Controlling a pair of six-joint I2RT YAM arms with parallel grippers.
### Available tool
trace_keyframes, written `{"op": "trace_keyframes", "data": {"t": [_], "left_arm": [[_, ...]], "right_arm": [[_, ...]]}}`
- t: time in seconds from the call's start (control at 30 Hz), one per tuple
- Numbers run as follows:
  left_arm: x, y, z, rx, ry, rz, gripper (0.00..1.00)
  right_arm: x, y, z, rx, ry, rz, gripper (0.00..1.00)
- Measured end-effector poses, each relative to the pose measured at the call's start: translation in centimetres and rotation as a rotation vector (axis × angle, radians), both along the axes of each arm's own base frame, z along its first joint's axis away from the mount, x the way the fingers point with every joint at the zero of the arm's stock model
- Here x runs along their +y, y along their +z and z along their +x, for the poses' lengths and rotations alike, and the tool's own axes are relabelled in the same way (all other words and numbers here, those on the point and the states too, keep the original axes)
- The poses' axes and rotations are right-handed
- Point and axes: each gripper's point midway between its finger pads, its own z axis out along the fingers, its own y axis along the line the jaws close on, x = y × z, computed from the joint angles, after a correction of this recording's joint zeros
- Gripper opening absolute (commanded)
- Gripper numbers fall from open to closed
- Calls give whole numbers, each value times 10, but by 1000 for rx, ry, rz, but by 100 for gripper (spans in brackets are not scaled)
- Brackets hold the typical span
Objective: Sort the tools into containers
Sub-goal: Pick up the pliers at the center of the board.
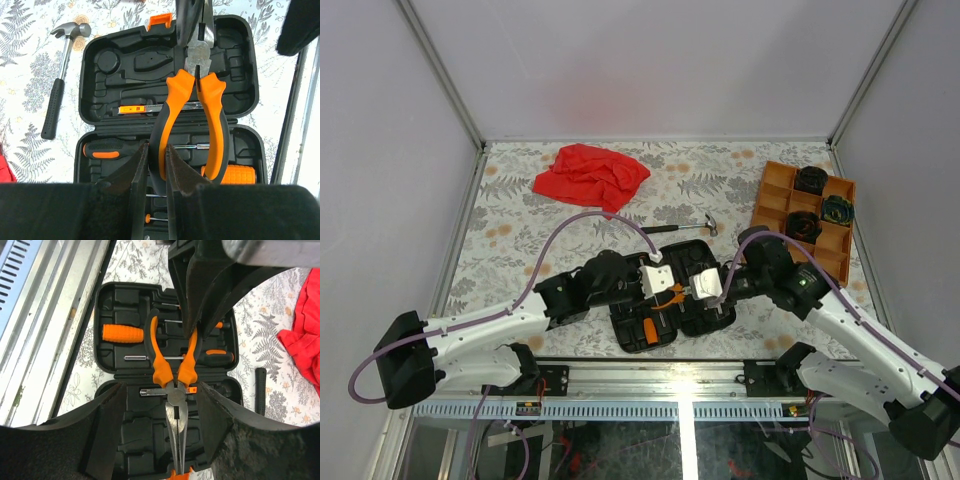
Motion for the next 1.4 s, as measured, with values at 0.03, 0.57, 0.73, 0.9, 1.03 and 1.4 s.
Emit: {"op": "trace_keyframes", "data": {"t": [0.03, 0.57, 0.73, 0.9, 1.03, 1.4], "left_arm": [[0, 0, -1, -1, -4, 0, 0], [-1, -4, -9, 12, -47, 15, 0], [1, -7, -10, 17, -47, 30, 0], [1, -7, -10, 16, -45, 31, 0], [2, -9, -11, 22, -49, 38, 0], [5, -12, -13, 29, -54, 55, 0]], "right_arm": [[1, -2, -2, -2, 8, -8, 62], [1, -34, 13, -95, -17, -162, 41], [-1, -37, 15, -109, -22, -186, 27], [-1, -37, 15, -110, -23, -188, 40], [-2, -39, 16, -118, -22, -193, 44], [-5, -51, 13, -118, -14, -214, 42]]}}
